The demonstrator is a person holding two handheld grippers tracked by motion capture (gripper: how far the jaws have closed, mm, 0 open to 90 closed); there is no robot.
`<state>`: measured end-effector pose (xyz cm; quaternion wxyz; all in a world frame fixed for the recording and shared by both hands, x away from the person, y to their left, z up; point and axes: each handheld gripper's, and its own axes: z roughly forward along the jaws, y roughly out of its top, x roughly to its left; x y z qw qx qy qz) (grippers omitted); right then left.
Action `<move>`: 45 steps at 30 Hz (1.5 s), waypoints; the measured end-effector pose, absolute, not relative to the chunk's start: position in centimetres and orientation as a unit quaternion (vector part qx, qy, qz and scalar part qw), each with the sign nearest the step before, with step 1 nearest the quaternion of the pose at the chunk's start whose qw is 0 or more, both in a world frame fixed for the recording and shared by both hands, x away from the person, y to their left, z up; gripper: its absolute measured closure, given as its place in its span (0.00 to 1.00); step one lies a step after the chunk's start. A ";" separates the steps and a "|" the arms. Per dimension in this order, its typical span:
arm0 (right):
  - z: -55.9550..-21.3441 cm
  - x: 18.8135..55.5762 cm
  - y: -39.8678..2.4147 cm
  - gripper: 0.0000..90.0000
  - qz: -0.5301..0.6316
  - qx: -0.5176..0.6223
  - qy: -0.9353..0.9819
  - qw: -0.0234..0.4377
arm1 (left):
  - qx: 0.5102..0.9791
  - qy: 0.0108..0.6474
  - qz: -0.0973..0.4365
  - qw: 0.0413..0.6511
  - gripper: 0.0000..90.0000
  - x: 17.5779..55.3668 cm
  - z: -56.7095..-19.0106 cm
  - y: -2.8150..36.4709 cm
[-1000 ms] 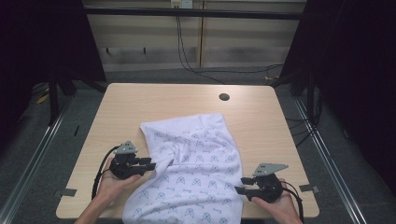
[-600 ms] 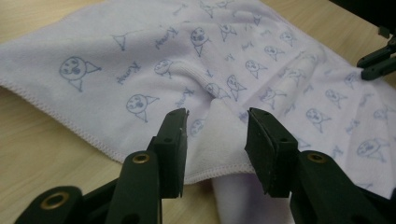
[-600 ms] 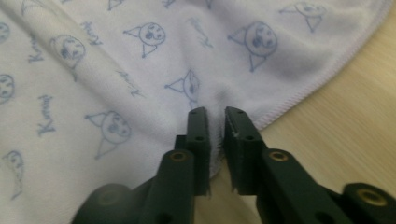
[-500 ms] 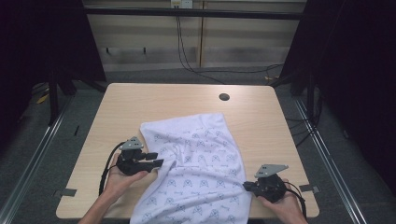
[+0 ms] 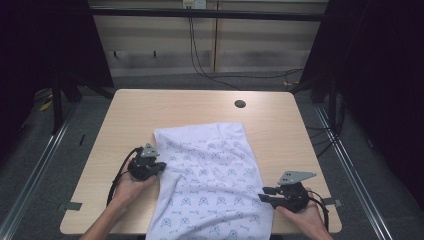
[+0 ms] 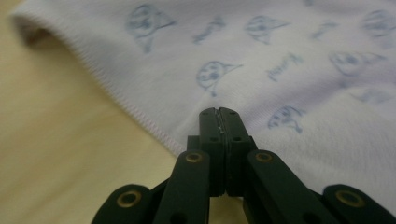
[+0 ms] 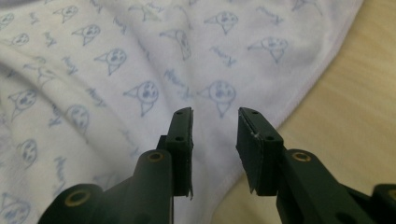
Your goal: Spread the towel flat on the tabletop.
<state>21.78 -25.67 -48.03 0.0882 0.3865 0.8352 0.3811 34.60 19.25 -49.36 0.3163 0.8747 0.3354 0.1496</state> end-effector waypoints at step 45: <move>-49.7 26.6 -21.7 0.90 0.355 0.360 0.859 0.079 | 0.872 0.301 0.007 0.387 0.97 28.7 -49.8 19.3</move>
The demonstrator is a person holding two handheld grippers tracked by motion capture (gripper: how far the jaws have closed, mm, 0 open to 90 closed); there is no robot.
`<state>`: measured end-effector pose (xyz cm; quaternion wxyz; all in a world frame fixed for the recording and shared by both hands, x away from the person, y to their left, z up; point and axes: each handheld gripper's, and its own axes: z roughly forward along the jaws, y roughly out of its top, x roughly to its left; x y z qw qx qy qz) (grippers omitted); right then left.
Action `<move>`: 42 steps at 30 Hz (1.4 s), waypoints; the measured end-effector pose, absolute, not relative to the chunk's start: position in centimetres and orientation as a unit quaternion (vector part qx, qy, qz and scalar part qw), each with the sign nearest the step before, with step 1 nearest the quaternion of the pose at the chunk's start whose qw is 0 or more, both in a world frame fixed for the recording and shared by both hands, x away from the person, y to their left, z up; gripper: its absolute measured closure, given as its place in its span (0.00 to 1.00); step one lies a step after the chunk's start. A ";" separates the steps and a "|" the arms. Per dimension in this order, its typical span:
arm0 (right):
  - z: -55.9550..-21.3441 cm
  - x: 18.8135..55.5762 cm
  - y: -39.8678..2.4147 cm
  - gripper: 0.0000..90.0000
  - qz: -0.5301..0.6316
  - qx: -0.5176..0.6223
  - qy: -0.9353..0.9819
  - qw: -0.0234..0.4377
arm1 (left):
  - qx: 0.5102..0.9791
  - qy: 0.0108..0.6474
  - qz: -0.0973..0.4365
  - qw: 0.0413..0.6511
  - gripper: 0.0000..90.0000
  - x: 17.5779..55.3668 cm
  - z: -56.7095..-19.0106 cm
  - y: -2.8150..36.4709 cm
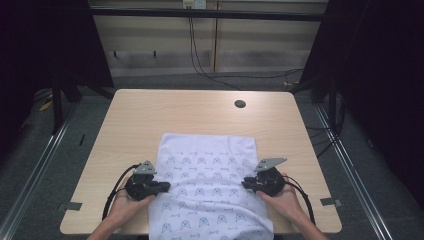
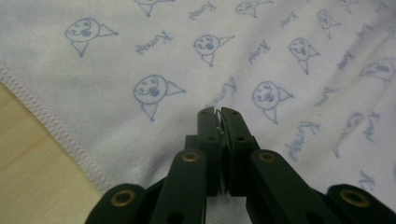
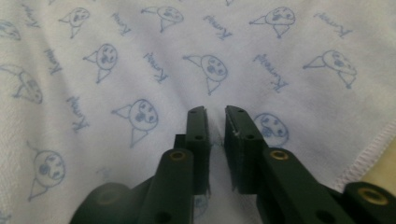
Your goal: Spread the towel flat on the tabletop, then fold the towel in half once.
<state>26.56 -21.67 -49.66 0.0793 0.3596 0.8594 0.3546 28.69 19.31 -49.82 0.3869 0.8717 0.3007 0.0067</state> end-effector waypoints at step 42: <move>-47.7 34.6 -26.2 0.58 0.379 0.428 0.813 0.115 | 0.803 0.406 0.064 0.431 0.63 36.8 -47.9 23.6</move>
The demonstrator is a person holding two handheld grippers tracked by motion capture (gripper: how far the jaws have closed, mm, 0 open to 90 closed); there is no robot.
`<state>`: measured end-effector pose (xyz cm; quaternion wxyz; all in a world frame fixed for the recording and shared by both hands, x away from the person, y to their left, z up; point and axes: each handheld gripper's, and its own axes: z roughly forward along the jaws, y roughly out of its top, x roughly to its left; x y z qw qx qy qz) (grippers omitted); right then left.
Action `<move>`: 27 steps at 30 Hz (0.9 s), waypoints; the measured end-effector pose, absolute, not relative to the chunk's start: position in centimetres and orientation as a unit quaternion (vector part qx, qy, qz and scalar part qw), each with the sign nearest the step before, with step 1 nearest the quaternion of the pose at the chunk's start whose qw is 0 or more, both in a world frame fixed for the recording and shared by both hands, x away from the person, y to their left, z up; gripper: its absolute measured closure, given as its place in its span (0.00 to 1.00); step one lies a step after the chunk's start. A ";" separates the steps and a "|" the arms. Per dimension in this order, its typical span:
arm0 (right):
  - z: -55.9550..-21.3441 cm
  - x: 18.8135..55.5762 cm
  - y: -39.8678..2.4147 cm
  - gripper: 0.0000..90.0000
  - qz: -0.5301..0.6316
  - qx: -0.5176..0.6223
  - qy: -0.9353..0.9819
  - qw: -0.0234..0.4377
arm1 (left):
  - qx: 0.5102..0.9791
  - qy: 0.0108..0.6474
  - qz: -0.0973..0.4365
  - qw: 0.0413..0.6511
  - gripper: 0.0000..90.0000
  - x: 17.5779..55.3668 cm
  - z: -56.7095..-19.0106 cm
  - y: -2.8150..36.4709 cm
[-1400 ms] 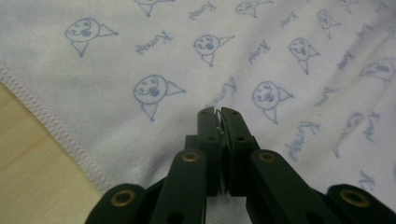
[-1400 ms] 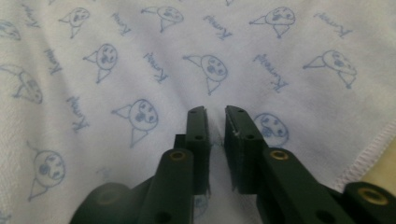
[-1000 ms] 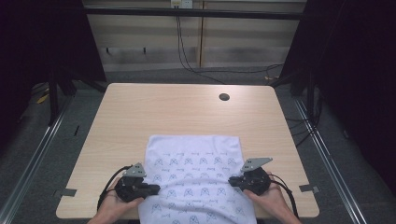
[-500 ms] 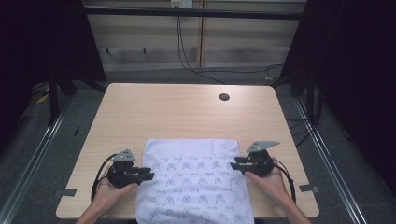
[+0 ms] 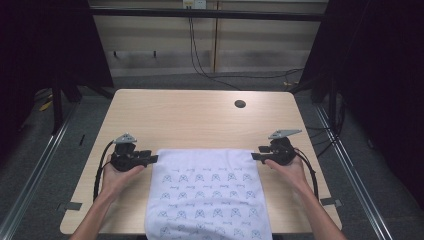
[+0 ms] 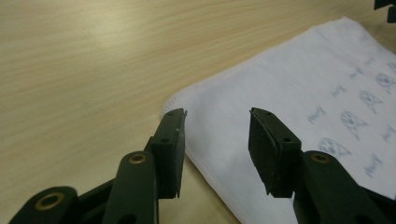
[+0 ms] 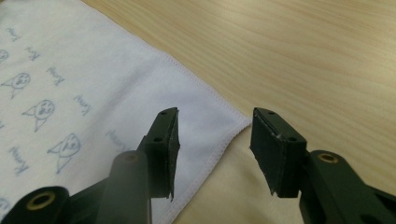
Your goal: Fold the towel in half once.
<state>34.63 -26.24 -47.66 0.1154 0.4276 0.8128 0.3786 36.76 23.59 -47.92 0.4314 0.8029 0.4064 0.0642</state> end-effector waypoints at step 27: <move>-50.2 37.4 -24.3 0.59 0.350 0.415 0.832 0.117 | 0.826 0.404 0.084 0.384 0.48 37.7 -49.5 21.9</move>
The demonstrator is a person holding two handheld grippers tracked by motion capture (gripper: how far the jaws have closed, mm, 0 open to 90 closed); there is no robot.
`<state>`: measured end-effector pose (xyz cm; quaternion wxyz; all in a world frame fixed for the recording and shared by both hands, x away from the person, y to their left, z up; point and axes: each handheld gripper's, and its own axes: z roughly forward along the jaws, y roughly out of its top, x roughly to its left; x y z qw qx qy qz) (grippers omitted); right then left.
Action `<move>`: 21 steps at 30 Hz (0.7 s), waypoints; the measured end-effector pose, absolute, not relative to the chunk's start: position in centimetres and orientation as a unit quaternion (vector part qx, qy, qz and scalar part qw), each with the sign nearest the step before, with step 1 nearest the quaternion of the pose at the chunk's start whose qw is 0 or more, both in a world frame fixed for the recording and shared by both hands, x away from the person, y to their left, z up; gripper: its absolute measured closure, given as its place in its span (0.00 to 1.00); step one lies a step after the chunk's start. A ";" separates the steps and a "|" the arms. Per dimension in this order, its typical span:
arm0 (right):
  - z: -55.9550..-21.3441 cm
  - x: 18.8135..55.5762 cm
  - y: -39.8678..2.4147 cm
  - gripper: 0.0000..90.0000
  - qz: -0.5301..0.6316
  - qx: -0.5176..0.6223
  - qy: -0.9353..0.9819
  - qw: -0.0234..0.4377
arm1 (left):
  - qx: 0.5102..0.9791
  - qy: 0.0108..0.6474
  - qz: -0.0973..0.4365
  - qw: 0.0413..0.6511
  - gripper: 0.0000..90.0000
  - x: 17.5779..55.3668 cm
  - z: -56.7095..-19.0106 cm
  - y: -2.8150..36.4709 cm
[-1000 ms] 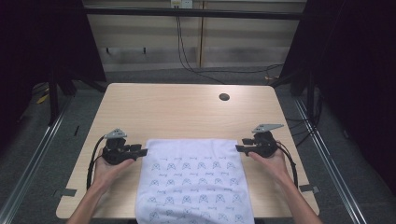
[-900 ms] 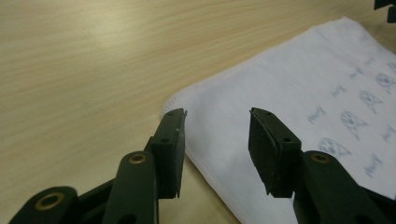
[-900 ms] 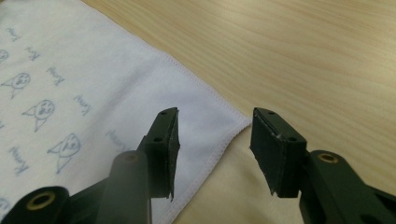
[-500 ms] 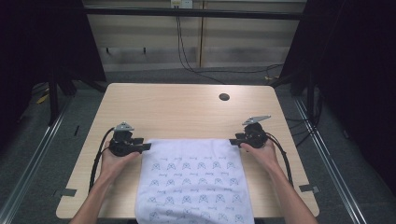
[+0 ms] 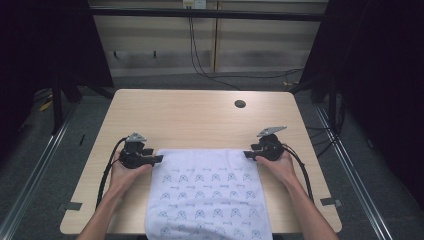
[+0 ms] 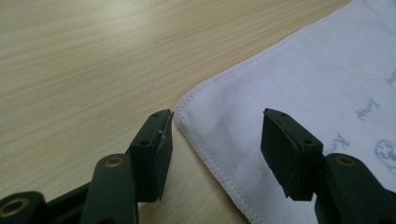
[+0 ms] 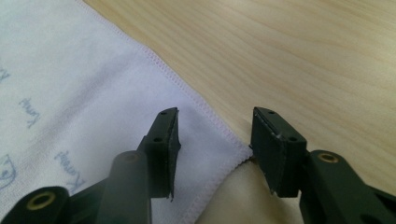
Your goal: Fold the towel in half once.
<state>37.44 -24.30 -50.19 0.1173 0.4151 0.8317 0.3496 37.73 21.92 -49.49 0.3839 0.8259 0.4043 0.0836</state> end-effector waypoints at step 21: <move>-49.4 36.9 -24.5 0.97 0.382 0.417 0.823 0.057 | 0.857 0.351 0.091 0.367 0.97 37.6 -49.6 20.0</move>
